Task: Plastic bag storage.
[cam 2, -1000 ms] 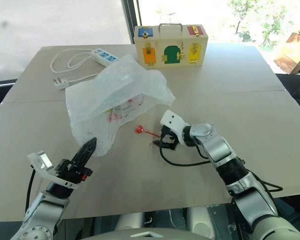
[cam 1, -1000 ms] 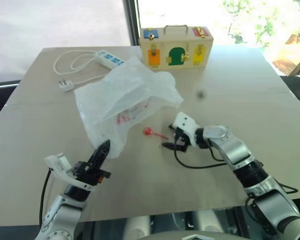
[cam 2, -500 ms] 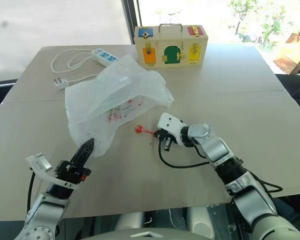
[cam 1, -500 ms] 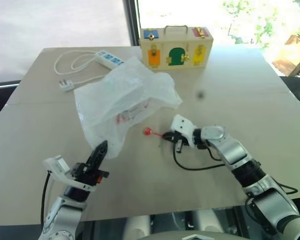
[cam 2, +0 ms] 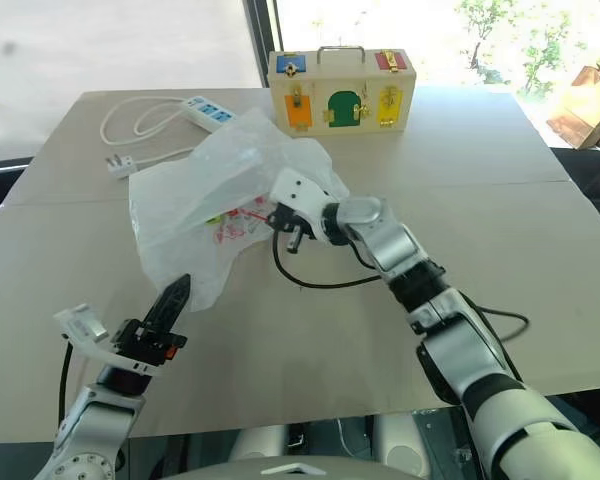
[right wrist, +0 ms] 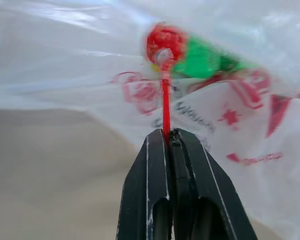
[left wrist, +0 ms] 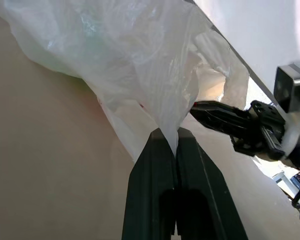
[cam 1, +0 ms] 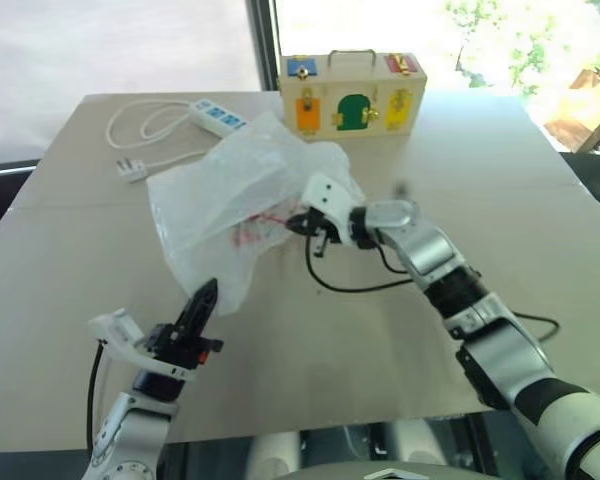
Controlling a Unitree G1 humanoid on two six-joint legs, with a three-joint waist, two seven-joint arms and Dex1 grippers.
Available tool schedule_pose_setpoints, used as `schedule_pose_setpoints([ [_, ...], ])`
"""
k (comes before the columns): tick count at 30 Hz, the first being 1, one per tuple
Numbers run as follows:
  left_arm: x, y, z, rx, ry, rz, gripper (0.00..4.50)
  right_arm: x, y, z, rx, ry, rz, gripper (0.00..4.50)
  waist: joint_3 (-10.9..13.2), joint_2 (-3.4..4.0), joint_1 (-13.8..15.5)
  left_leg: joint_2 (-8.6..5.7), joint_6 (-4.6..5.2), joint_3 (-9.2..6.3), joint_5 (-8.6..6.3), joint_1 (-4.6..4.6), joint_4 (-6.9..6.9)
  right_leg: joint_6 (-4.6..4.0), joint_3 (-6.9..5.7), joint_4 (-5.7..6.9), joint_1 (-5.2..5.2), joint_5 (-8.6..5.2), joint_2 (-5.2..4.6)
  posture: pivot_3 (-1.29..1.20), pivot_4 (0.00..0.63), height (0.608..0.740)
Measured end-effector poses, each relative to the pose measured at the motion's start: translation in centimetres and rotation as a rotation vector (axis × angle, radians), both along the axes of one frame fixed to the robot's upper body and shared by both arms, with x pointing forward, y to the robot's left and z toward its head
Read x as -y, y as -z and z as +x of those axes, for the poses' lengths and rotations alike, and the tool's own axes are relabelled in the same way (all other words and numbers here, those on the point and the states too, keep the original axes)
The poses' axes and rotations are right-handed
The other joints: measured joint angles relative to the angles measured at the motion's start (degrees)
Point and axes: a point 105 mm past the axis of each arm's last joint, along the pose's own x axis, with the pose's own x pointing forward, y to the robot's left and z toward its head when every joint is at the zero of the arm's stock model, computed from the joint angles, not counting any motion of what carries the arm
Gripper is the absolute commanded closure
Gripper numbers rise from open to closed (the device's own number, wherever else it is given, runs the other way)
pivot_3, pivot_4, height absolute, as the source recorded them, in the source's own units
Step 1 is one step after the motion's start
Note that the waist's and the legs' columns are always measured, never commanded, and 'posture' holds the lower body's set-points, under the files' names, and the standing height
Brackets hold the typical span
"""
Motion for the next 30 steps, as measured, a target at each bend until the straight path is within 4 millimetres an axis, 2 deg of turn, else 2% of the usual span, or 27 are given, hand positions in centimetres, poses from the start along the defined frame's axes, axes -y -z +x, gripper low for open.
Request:
schedule_pose_setpoints([
  [3,0.4,0.0,0.2,0.0,0.01,0.003,4.5,-1.9,-3.8,0.2,0.048,0.017,0.161,2.26,-0.01,-0.01,-0.01,0.01,-0.02,-0.01,-0.01,0.01,-0.06,0.14,-0.04,-0.01,0.01,0.08,0.01,0.0,0.15,0.732],
  [5,0.6,0.0,0.2,0.002,0.013,-0.003,4.5,-1.9,-4.2,-0.5,0.077,-0.017,0.171,1.32,-0.09,-0.13,0.4,0.0,-0.06,-0.02,-0.04,-0.01,-0.09,0.14,-0.16,-0.12,0.08,0.08,-0.04,0.0,0.15,0.732],
  [6,0.6,0.2,0.1,-0.004,0.01,-0.004,4.5,-1.3,-3.3,-0.7,0.065,-0.031,0.152,1.32,-0.13,-0.2,0.59,-0.01,-0.06,-0.03,-0.05,-0.01,-0.09,0.14,-0.22,-0.17,0.09,0.07,-0.11,0.0,0.15,0.732],
  [8,0.5,0.6,-0.2,-0.021,-0.002,0.0,4.5,1.2,0.5,-1.3,-0.024,-0.047,0.069,1.32,-0.17,-0.27,1.17,-0.05,-0.05,-0.02,-0.05,-0.07,-0.09,0.08,-0.27,-0.2,0.12,0.04,-0.34,0.0,0.15,0.732],
  [10,0.5,0.8,-0.4,-0.027,-0.007,0.001,4.5,3.2,3.2,-1.9,-0.111,-0.048,0.014,1.32,-0.1,-0.19,1.16,-0.07,-0.03,-0.04,-0.05,-0.07,-0.09,0.02,-0.22,-0.19,0.08,0.01,-0.39,0.0,0.15,0.732],
  [12,0.4,0.9,-0.6,-0.026,-0.012,0.004,4.5,5.3,4.4,-3.0,-0.179,-0.082,-0.04,1.32,-0.03,-0.11,1.2,-0.1,-0.02,-0.09,-0.05,-0.04,-0.07,0.01,-0.22,-0.15,0.08,0.0,-0.36,0.0,0.15,0.732],
  [13,0.5,0.9,-0.6,-0.026,-0.012,0.006,4.5,5.6,4.4,-3.2,-0.184,-0.092,-0.049,1.32,-0.02,-0.09,1.15,-0.1,-0.02,-0.11,-0.05,-0.01,-0.08,0.01,-0.22,-0.14,0.08,0.0,-0.32,0.0,0.15,0.732],
  [15,0.8,0.9,-0.6,-0.017,0.007,0.006,4.5,7.6,4.3,-4.1,-0.197,-0.114,-0.109,1.32,-0.03,-0.08,1.12,-0.06,-0.03,-0.21,-0.05,0.07,-0.07,-0.02,-0.21,-0.09,0.09,-0.02,-0.17,0.0,0.15,0.732],
  [17,1.0,0.7,-0.4,-0.009,0.018,0.004,4.5,9.0,4.9,-3.9,-0.211,-0.068,-0.148,1.32,-0.03,-0.08,1.01,-0.02,-0.03,-0.22,-0.05,0.09,-0.07,-0.06,-0.18,-0.08,0.09,-0.04,-0.09,0.0,0.15,0.732],
  [20,1.1,0.5,-0.1,0.003,0.038,0.012,4.5,11.4,6.1,-2.0,-0.211,0.103,-0.19,1.32,-0.02,-0.07,1.09,-0.04,-0.04,-0.17,-0.04,0.06,-0.06,-0.07,-0.12,-0.07,0.07,-0.05,-0.08,0.0,0.15,0.732],
  [23,1.2,0.4,0.1,0.005,0.049,0.018,4.5,13.2,5.6,0.0,-0.186,0.264,-0.132,1.32,-0.02,-0.08,1.12,-0.06,-0.04,-0.1,-0.05,0.04,-0.05,-0.05,-0.05,-0.13,0.07,-0.04,-0.08,0.0,0.15,0.732],
  [26,1.4,0.4,0.3,0.004,0.062,0.019,4.5,13.3,4.0,1.7,-0.138,0.372,-0.058,1.32,-0.02,-0.08,1.05,-0.03,-0.04,-0.02,-0.05,0.04,-0.05,-0.01,-0.03,-0.1,0.04,-0.02,-0.01,0.0,0.15,0.732],
  [30,1.9,0.2,0.8,0.005,0.073,0.014,4.5,11.9,1.1,2.6,-0.048,0.388,0.037,1.32,-0.02,-0.08,1.21,0.0,-0.04,0.05,-0.04,0.04,-0.05,0.11,-0.04,-0.04,0.05,0.05,0.08,0.0,0.15,0.732],
])
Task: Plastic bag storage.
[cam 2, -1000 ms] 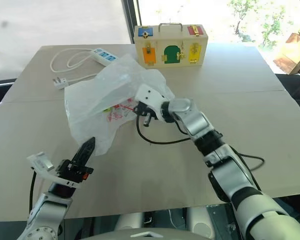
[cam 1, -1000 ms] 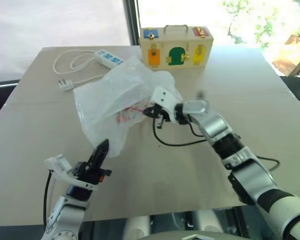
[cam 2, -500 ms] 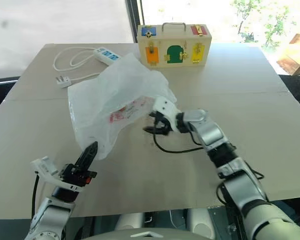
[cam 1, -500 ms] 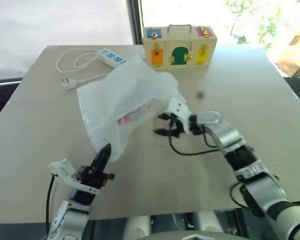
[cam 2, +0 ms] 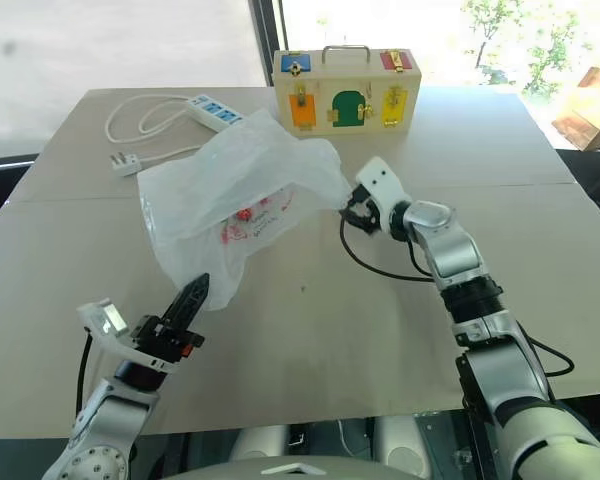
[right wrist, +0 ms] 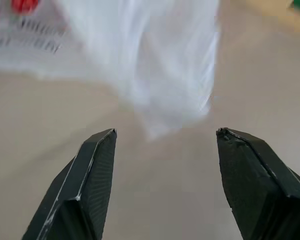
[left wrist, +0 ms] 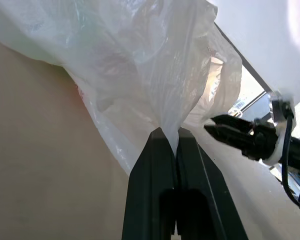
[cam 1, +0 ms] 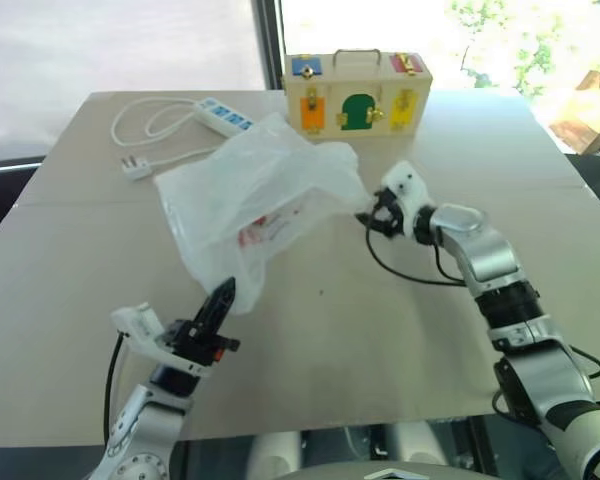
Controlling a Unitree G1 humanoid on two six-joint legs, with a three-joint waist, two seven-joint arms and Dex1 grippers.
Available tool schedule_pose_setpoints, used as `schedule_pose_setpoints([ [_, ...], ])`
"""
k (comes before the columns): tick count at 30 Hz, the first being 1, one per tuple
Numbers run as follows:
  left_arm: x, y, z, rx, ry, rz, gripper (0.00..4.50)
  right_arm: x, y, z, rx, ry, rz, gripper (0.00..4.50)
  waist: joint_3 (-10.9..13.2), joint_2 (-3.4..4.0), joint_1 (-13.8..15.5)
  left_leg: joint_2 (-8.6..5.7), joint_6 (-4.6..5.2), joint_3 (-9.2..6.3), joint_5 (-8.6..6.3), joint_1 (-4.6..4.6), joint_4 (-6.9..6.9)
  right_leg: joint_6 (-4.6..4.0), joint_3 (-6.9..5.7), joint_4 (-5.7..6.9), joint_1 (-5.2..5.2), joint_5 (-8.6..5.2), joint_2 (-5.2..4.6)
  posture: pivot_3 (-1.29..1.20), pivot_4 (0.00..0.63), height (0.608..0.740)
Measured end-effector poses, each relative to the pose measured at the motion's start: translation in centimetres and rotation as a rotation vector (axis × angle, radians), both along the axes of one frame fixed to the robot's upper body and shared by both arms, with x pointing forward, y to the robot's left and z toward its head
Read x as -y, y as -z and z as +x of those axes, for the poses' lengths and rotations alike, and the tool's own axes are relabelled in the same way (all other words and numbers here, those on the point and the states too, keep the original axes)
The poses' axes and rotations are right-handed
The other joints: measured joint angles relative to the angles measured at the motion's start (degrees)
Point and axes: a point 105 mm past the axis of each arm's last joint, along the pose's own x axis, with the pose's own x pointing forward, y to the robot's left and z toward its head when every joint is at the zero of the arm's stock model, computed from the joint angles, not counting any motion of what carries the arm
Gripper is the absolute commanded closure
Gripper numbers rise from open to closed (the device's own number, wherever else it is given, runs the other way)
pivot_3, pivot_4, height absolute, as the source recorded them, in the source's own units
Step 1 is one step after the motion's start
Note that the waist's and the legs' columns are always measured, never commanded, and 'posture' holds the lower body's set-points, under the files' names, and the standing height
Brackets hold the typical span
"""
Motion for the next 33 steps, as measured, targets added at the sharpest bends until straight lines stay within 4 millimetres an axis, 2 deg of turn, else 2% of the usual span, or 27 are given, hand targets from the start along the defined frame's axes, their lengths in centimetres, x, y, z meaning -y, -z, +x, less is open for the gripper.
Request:
schedule_pose_setpoints([
  [2,0.1,0.0,0.2,-0.007,-0.002,0.001,4.5,-1.1,-0.8,-0.3,0.022,-0.038,0.053,1.32,0.0,0.0,0.05,0.0,0.0,0.01,0.0,-0.01,0.0,0.02,0.0,-0.01,0.01,0.01,-0.01,0.0,0.15,0.732],
  [6,0.0,0.0,0.4,-0.014,-0.012,0.002,4.5,-1.6,-1.2,-0.4,0.055,-0.059,0.071,1.32,0.0,0.0,0.13,-0.01,0.0,0.04,0.0,-0.03,0.0,0.03,0.0,-0.03,0.01,0.02,-0.03,0.0,0.15,0.732],
  [13,0.2,-0.4,0.6,-0.014,-0.019,0.004,4.5,-1.3,-1.2,-0.6,0.045,-0.082,0.066,4.47,0.0,0.0,0.13,-0.01,0.0,0.04,0.0,-0.02,0.0,0.02,0.0,-0.01,0.01,0.01,-0.03,0.0,0.15,0.732],
  [17,0.3,-0.4,0.7,-0.017,-0.02,0.002,4.5,0.0,-0.7,-0.8,-0.001,-0.104,0.026,4.47,0.0,0.0,0.17,-0.01,0.0,0.04,0.0,-0.02,0.0,0.02,0.0,-0.02,0.01,0.01,-0.03,0.0,0.15,0.732],
  [20,0.9,-1.1,1.2,0.004,0.039,0.045,4.5,1.1,0.4,-2.1,-0.134,-0.186,0.029,4.47,0.01,0.01,0.36,-0.01,0.0,0.0,0.0,-0.02,0.0,0.01,-0.04,-0.01,0.02,0.01,-0.03,0.0,0.15,0.732],
  [22,1.4,-2.3,1.7,0.042,0.111,0.061,4.5,1.5,0.3,-3.3,-0.231,-0.258,0.089,4.47,0.02,0.02,0.31,0.0,0.0,-0.01,0.0,-0.02,0.0,0.01,-0.03,0.0,0.02,0.01,-0.02,0.0,0.15,0.732],
  [24,1.9,-4.3,2.4,0.1,0.196,0.081,4.5,2.0,-0.8,-4.3,-0.3,-0.329,0.187,4.47,0.05,0.01,0.34,0.01,0.0,-0.12,0.0,-0.03,0.0,0.01,-0.05,0.01,0.02,0.01,-0.01,0.0,0.15,0.732],
  [26,1.4,-7.7,3.1,0.208,0.24,0.124,4.5,2.3,-3.2,-5.0,-0.338,-0.399,0.339,4.47,0.05,0.03,0.29,0.01,0.0,-0.23,0.0,0.0,0.02,0.02,-0.03,0.02,0.04,0.02,0.0,0.0,0.15,0.732],
  [27,1.2,-8.4,3.2,0.233,0.25,0.133,4.5,2.5,-4.0,-5.0,-0.342,-0.409,0.385,4.47,0.06,0.04,0.24,0.01,0.0,-0.23,0.0,0.02,0.02,0.03,0.01,0.03,0.04,0.02,0.0,0.0,0.15,0.732],
  [29,0.2,-11.4,4.2,0.318,0.267,0.176,4.5,3.2,-8.0,-4.5,-0.316,-0.438,0.562,4.47,0.11,0.08,0.12,0.0,0.0,-0.19,0.01,0.02,0.02,0.04,0.03,0.02,0.02,0.03,0.03,0.0,0.15,0.732],
  [31,-0.7,-13.3,4.9,0.358,0.277,0.177,4.5,3.7,-11.4,-4.1,-0.276,-0.459,0.698,4.47,0.13,0.06,0.24,-0.01,0.0,-0.09,0.01,-0.02,0.02,0.05,-0.03,0.02,0.03,0.03,0.05,0.0,0.15,0.732],
  [33,-1.3,-16.0,5.8,0.424,0.302,0.151,4.5,4.1,-14.2,-3.6,-0.256,-0.473,0.833,4.47,0.24,-0.05,0.48,0.0,0.0,-0.1,0.01,-0.08,0.01,0.04,-0.13,0.02,0.03,0.03,0.08,0.0,0.15,0.732],
])
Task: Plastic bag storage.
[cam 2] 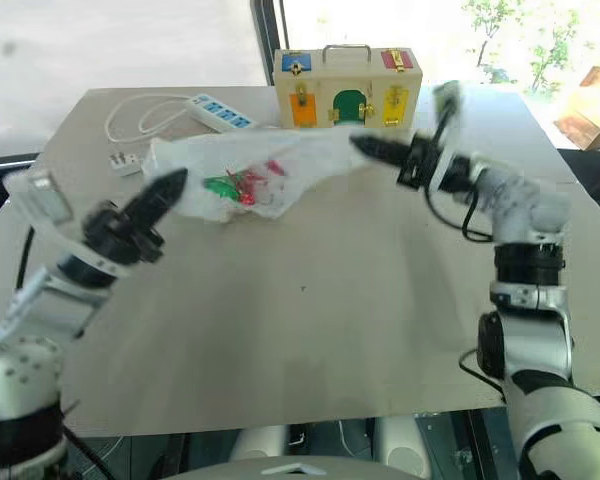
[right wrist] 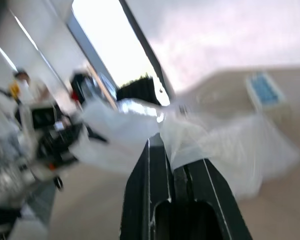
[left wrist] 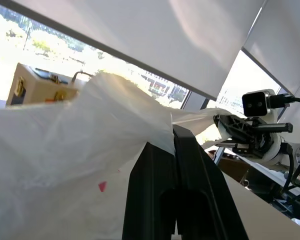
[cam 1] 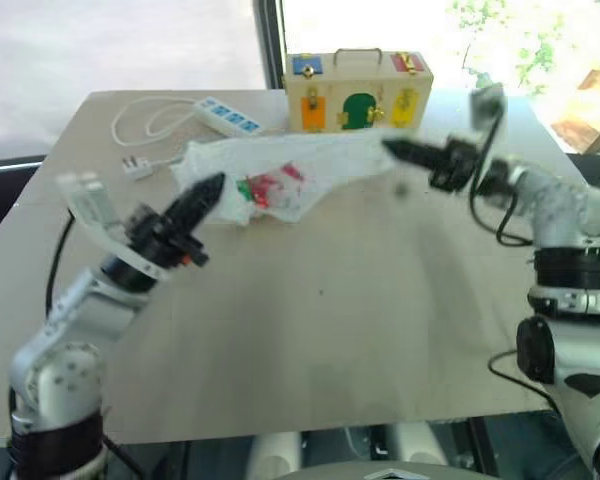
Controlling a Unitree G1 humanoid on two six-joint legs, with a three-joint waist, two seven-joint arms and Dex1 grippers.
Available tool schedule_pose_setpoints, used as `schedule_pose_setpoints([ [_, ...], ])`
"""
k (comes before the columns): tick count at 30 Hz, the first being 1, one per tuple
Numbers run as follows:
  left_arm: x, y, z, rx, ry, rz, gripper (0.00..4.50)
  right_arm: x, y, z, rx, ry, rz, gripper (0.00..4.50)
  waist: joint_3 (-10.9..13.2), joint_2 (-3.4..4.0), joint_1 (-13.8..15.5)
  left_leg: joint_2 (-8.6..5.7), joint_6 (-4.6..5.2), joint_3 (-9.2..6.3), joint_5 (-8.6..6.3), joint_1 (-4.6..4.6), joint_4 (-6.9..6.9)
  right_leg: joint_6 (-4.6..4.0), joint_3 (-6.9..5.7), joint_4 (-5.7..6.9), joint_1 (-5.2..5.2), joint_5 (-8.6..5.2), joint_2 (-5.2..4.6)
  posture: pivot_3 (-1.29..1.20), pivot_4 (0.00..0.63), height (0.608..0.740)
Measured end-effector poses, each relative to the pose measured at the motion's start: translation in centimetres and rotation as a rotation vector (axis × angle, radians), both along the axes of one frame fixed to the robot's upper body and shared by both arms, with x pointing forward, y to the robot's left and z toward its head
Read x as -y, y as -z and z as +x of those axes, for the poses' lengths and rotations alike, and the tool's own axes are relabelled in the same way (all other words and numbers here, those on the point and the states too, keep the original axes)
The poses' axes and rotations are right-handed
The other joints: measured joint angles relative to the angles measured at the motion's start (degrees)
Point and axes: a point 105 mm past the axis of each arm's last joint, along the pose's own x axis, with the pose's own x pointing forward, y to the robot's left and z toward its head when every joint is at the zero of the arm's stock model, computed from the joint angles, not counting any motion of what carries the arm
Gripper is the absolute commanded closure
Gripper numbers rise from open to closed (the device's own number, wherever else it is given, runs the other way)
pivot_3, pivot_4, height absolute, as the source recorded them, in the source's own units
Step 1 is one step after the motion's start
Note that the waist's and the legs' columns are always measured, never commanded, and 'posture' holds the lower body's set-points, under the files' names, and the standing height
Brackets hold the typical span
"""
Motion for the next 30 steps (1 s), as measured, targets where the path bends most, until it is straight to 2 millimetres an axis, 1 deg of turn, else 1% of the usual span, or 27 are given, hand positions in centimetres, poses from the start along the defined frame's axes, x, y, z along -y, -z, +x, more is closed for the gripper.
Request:
schedule_pose_setpoints([
  [1,-0.2,-1.7,0.4,0.041,0.022,-0.007,4.5,0.2,-1.2,0.4,-0.013,0.002,0.068,4.47,0.12,-0.11,0.2,0.0,-0.01,-0.03,0.0,-0.03,0.0,0.0,-0.04,0.0,0.0,0.0,0.0,0.0,0.15,0.732],
  [2,-0.6,-4.0,0.4,0.106,0.039,-0.012,4.5,0.4,-2.5,0.8,-0.023,0.006,0.131,4.47,0.24,-0.19,0.26,-0.01,-0.02,-0.02,0.01,-0.12,0.0,0.01,-0.06,-0.05,-0.02,0.01,-0.01,0.0,0.15,0.732],
  [3,-0.8,-5.4,0.3,0.148,0.05,-0.017,4.5,0.6,-3.1,0.9,-0.028,0.006,0.164,4.47,0.24,-0.19,0.22,-0.02,-0.02,0.02,0.01,-0.12,0.0,0.03,-0.04,-0.14,0.0,0.01,-0.03,0.0,0.15,0.732],
  [5,-1.5,-8.2,0.6,0.212,0.075,-0.051,4.5,1.5,-4.7,1.6,-0.052,0.021,0.265,4.47,0.25,-0.18,0.23,-0.05,-0.23,0.07,0.14,-0.2,-0.03,0.06,-0.02,-0.3,-0.01,0.02,-0.08,0.0,0.15,0.732],
  [7,-2.2,-9.3,1.5,0.214,0.076,-0.093,4.5,2.0,-5.6,2.2,-0.075,0.032,0.322,4.47,0.34,-0.21,0.15,-0.04,-0.25,0.06,0.15,-0.24,-0.06,0.07,-0.03,-0.31,-0.05,0.01,-0.06,0.0,0.15,0.732],
  [8,-2.8,-10.5,2.5,0.216,0.07,-0.132,4.5,2.2,-6.6,2.7,-0.092,0.04,0.37,4.47,0.65,-0.27,0.15,-0.03,-0.26,0.02,0.16,-0.28,-0.05,0.07,-0.07,-0.24,-0.12,0.01,-0.03,0.0,0.15,0.732],
  [10,-3.4,-12.7,3.8,0.227,0.073,-0.2,4.5,2.5,-8.1,3.3,-0.106,0.054,0.435,4.47,1.04,-0.34,0.04,-0.02,-0.29,-0.02,0.19,-0.38,-0.04,0.07,-0.1,-0.14,-0.25,0.01,-0.01,0.0,0.15,0.732],
  [13,-3.7,-15.6,4.9,0.252,0.082,-0.268,4.5,2.8,-9.7,3.7,-0.1,0.075,0.49,4.47,1.07,-0.34,-0.14,-0.02,-0.31,-0.05,0.2,-0.79,0.01,0.07,-0.13,-0.08,-0.58,0.02,-0.03,0.0,0.15,0.732],
  [14,-3.6,-16.0,5.2,0.253,0.081,-0.271,4.5,3.1,-9.7,3.8,-0.097,0.09,0.496,4.47,1.07,-0.34,-0.25,-0.02,-0.32,-0.03,0.2,-0.86,0.01,0.08,-0.12,-0.02,-0.62,0.03,-0.04,0.0,0.15,0.732],
  [16,-3.9,-15.8,5.9,0.237,0.065,-0.272,4.5,3.8,-9.5,4.3,-0.102,0.128,0.497,4.47,1.07,-0.33,-0.32,-0.02,-0.32,0.03,0.2,-0.99,-0.02,0.09,-0.1,0.0,-0.78,0.03,-0.06,0.0,0.15,0.732],
  [17,-4.1,-15.3,6.5,0.22,0.043,-0.271,4.5,4.3,-9.3,4.5,-0.101,0.155,0.497,4.47,1.08,-0.33,-0.31,-0.02,-0.33,0.03,0.21,-1.12,-0.02,0.08,-0.1,0.03,-0.94,0.03,-0.06,0.0,0.15,0.732],
  [18,-4.3,-14.6,7.1,0.199,0.029,-0.267,4.25,4.8,-9.0,4.7,-0.102,0.18,0.497,4.49,1.08,-0.33,-0.3,-0.02,-0.34,0.03,0.22,-1.15,-0.02,0.09,-0.11,0.04,-0.98,0.03,-0.06,0.0,0.15,0.732],
  [20,-4.2,-13.2,8.0,0.161,0.02,-0.249,3.75,5.2,-8.3,5.1,-0.12,0.204,0.488,4.5,1.09,-0.32,-0.32,-0.01,-0.37,0.05,0.23,-1.21,-0.01,0.09,-0.11,0.05,-1.04,0.03,-0.06,0.0,0.15,0.732],
  [23,-3.2,-11.0,8.8,0.107,0.045,-0.22,2.3,5.4,-8.2,5.2,-0.116,0.217,0.496,4.5,1.16,-0.22,-0.31,-0.01,-0.38,0.05,0.25,-1.22,0.06,0.09,-0.11,0.08,-1.06,0.03,-0.08,0.0,0.15,0.732],
  [24,-3.0,-10.4,8.9,0.096,0.048,-0.21,1.96,5.5,-8.3,5.2,-0.114,0.218,0.498,4.5,1.16,-0.22,-0.32,-0.01,-0.39,0.05,0.26,-1.21,0.07,0.09,-0.11,0.08,-1.06,0.03,-0.08,0.0,0.15,0.732],
  [25,-2.8,-10.0,9.0,0.087,0.053,-0.201,1.38,5.6,-8.3,5.2,-0.113,0.22,0.499,4.5,1.16,-0.22,-0.31,-0.01,-0.42,0.04,0.27,-1.21,0.08,0.09,-0.11,0.07,-1.07,0.03,-0.08,0.0,0.15,0.732],
  [26,-2.6,-9.7,9.1,0.077,0.057,-0.196,1.0,5.6,-8.3,5.2,-0.111,0.218,0.499,4.5,1.16,-0.22,-0.3,-0.01,-0.43,0.03,0.28,-1.2,0.09,0.09,-0.11,0.07,-1.07,0.03,-0.08,0.0,0.15,0.732],
  [28,-2.5,-9.5,9.0,0.075,0.054,-0.187,0.03,5.4,-8.4,4.7,-0.092,0.196,0.48,4.5,1.16,-0.22,-0.29,-0.01,-0.48,0.0,0.32,-1.19,0.11,0.09,-0.11,0.1,-1.09,0.03,-0.07,0.0,0.15,0.732],
  [29,-2.6,-9.5,9.0,0.078,0.051,-0.187,0.03,5.2,-8.4,4.4,-0.08,0.181,0.467,4.5,1.16,-0.22,-0.28,-0.01,-0.48,0.0,0.32,-1.18,0.11,0.09,-0.11,0.12,-1.08,0.03,-0.07,0.0,0.15,0.732],
  [30,-2.5,-9.5,8.9,0.08,0.048,-0.178,0.0,5.1,-8.2,3.8,-0.06,0.157,0.44,4.23,1.16,-0.22,-0.27,-0.01,-0.49,-0.01,0.32,-1.18,0.11,0.09,-0.11,0.12,-1.08,0.03,-0.06,0.0,0.15,0.732],
])
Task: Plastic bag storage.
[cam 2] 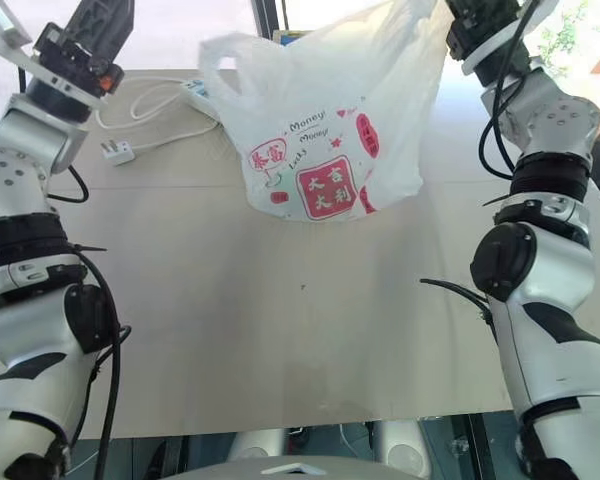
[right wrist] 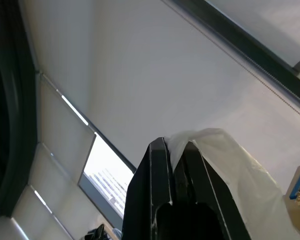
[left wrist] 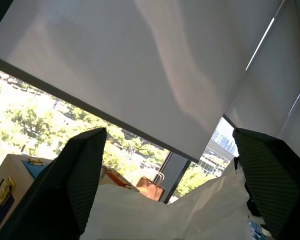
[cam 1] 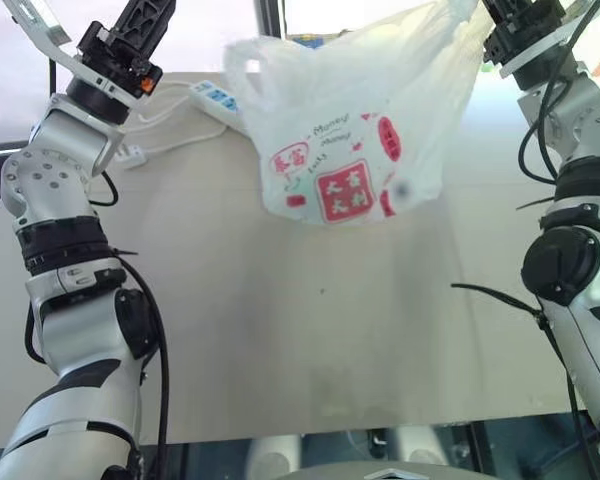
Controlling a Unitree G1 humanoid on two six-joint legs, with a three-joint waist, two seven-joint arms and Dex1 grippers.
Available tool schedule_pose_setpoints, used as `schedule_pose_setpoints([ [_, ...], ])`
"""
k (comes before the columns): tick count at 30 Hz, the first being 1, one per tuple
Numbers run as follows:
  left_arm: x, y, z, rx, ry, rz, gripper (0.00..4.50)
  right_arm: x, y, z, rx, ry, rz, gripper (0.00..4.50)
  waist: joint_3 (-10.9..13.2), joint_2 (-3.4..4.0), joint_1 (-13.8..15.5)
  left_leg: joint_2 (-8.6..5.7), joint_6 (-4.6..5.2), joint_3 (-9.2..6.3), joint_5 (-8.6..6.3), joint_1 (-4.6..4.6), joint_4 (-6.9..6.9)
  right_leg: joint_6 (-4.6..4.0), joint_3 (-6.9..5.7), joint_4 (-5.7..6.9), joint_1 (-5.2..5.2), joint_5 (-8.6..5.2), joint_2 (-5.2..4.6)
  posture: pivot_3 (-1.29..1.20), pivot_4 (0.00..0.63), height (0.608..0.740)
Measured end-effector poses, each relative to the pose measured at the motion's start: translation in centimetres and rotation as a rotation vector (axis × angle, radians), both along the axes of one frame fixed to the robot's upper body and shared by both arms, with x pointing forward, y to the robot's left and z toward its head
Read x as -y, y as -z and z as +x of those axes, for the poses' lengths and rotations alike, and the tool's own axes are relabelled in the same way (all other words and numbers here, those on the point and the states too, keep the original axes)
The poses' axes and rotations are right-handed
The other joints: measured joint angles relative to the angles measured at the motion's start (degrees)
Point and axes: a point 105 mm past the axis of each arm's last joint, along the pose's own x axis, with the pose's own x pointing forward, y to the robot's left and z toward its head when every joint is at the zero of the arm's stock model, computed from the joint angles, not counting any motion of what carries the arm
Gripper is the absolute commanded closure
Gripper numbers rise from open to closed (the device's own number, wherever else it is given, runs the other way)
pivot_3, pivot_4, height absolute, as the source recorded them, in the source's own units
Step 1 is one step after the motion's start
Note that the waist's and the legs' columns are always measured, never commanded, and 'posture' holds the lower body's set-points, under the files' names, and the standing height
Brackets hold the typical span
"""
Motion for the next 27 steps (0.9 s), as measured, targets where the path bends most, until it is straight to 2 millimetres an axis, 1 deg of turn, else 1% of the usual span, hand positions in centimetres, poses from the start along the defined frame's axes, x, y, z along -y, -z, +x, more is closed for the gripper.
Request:
schedule_pose_setpoints([
  [1,-0.5,0.2,-0.1,-0.004,-0.021,0.006,0.0,-0.6,1.6,-0.9,0.024,-0.039,-0.096,4.05,0.0,0.0,0.0,0.0,0.0,0.0,0.0,0.0,0.01,0.0,0.0,0.0,0.0,0.0,0.0,0.0,0.15,0.732],
  [2,-0.6,0.3,-0.1,-0.005,-0.024,0.008,0.0,-0.8,2.2,-1.1,0.027,-0.048,-0.129,3.42,0.0,0.0,0.02,0.0,0.0,0.0,0.0,0.01,0.07,0.0,0.01,0.04,0.01,0.0,0.0,0.0,0.15,0.732],
  [3,-0.7,0.4,-0.1,-0.006,-0.026,0.006,0.0,-1.1,2.6,-1.2,0.027,-0.055,-0.155,3.2,0.0,0.0,-0.01,0.0,0.0,0.01,0.0,0.01,0.09,0.0,0.02,0.07,0.0,0.0,0.0,0.0,0.15,0.732],
  [4,-0.7,0.5,-0.2,-0.008,-0.025,0.009,0.0,-1.1,3.0,-1.6,0.043,-0.059,-0.185,2.85,0.0,0.0,0.01,0.0,0.0,-0.01,0.0,0.01,0.08,0.0,0.01,0.05,0.0,0.0,0.0,0.0,0.15,0.732],
  [5,-0.8,0.9,-0.3,-0.015,-0.03,0.016,0.0,-1.5,4.5,-2.6,0.071,-0.082,-0.284,2.45,-0.04,-0.01,0.05,0.02,0.0,-0.02,0.0,0.01,0.07,0.0,0.01,0.02,0.02,0.0,0.02,0.0,0.15,0.732],
  [6,-1.4,1.6,-0.6,-0.026,-0.045,0.022,0.0,-1.6,6.2,-3.5,0.072,-0.109,-0.368,2.05,-0.07,0.0,0.06,0.02,0.0,-0.02,-0.01,0.05,0.03,0.0,0.0,0.02,0.08,0.0,0.01,0.0,0.15,0.732],
  [7,-2.2,2.5,-0.8,-0.048,-0.066,0.023,0.0,-1.3,8.1,-3.9,0.043,-0.12,-0.435,1.43,-0.06,0.0,0.05,0.01,0.0,0.0,-0.01,0.02,0.03,0.0,0.01,0.02,0.06,0.0,0.0,0.0,0.15,0.732],
  [8,-3.1,3.9,-1.1,-0.087,-0.087,0.024,0.0,-0.7,10.4,-4.1,-0.007,-0.123,-0.493,0.96,-0.05,0.01,0.05,0.01,0.0,0.02,-0.01,0.01,0.04,0.0,0.02,0.01,0.04,0.0,-0.01,0.0,0.15,0.732],
  [9,-3.8,5.4,-1.3,-0.133,-0.098,0.029,0.0,-0.1,12.2,-4.3,-0.047,-0.124,-0.537,0.48,-0.03,0.01,0.06,0.01,0.01,0.03,0.0,-0.01,0.09,0.0,0.04,0.01,0.0,0.0,-0.02,0.0,0.15,0.732],
  [10,-4.0,6.8,-1.8,-0.174,-0.096,0.05,0.0,0.4,13.4,-4.8,-0.065,-0.133,-0.58,0.03,-0.02,0.02,0.01,0.01,0.01,0.03,0.0,0.0,0.13,0.0,0.04,0.04,-0.01,0.0,-0.01,0.0,0.15,0.732],
  [13,-4.1,9.2,-3.0,-0.236,-0.082,0.107,0.0,1.5,13.9,-5.7,-0.061,-0.129,-0.634,0.03,-0.02,0.02,-0.03,0.03,0.0,0.02,0.0,0.1,0.21,0.0,0.05,0.15,0.05,0.0,0.01,0.0,0.15,0.732],
  [14,-4.0,10.3,-3.7,-0.262,-0.077,0.144,0.0,2.1,13.8,-6.1,-0.049,-0.123,-0.661,0.03,-0.03,0.02,0.01,0.03,0.0,0.02,0.0,0.22,0.21,0.0,0.05,0.16,0.15,0.0,0.01,0.0,0.15,0.732],
  [15,-3.9,12.1,-4.9,-0.299,-0.072,0.204,0.0,2.9,14.0,-6.7,-0.044,-0.111,-0.692,0.03,-0.05,-0.01,0.05,0.04,0.01,0.0,-0.01,0.27,0.22,0.0,0.05,0.16,0.21,0.0,0.02,0.0,0.15,0.732],
  [16,-3.8,12.4,-5.1,-0.307,-0.068,0.21,0.0,3.1,14.1,-6.8,-0.048,-0.108,-0.694,0.03,-0.05,-0.01,0.08,0.04,0.01,0.02,-0.01,0.3,0.22,0.0,0.06,0.16,0.24,0.0,0.01,0.0,0.15,0.732],
  [18,-3.5,14.7,-6.5,-0.36,-0.066,0.268,0.0,4.5,15.1,-7.1,-0.093,-0.078,-0.704,0.03,-0.06,0.0,0.15,0.03,0.02,0.01,-0.02,0.3,0.25,-0.01,0.07,0.15,0.27,0.0,0.0,0.0,0.15,0.732],
  [21,-3.2,17.5,-8.2,-0.439,-0.067,0.312,0.0,6.6,16.6,-7.5,-0.171,-0.023,-0.749,0.03,-0.06,0.0,0.47,0.02,0.02,-0.01,-0.02,0.29,0.26,-0.01,0.06,0.14,0.28,0.0,-0.01,0.0,0.15,0.732],
  [25,-2.4,19.6,-10.1,-0.492,-0.056,0.379,0.0,8.8,17.8,-7.9,-0.225,0.046,-0.788,0.03,-0.07,0.01,0.43,0.03,0.04,-0.04,-0.03,0.31,0.29,-0.01,0.06,0.16,0.3,0.0,0.01,0.0,0.15,0.732],
  [27,-2.1,20.5,-10.8,-0.51,-0.059,0.404,0.0,10.2,19.2,-8.7,-0.273,0.074,-0.85,0.03,-0.1,0.01,0.64,0.03,0.05,-0.06,-0.04,0.32,0.29,-0.01,0.04,0.15,0.33,0.0,0.01,0.0,0.15,0.732],
])
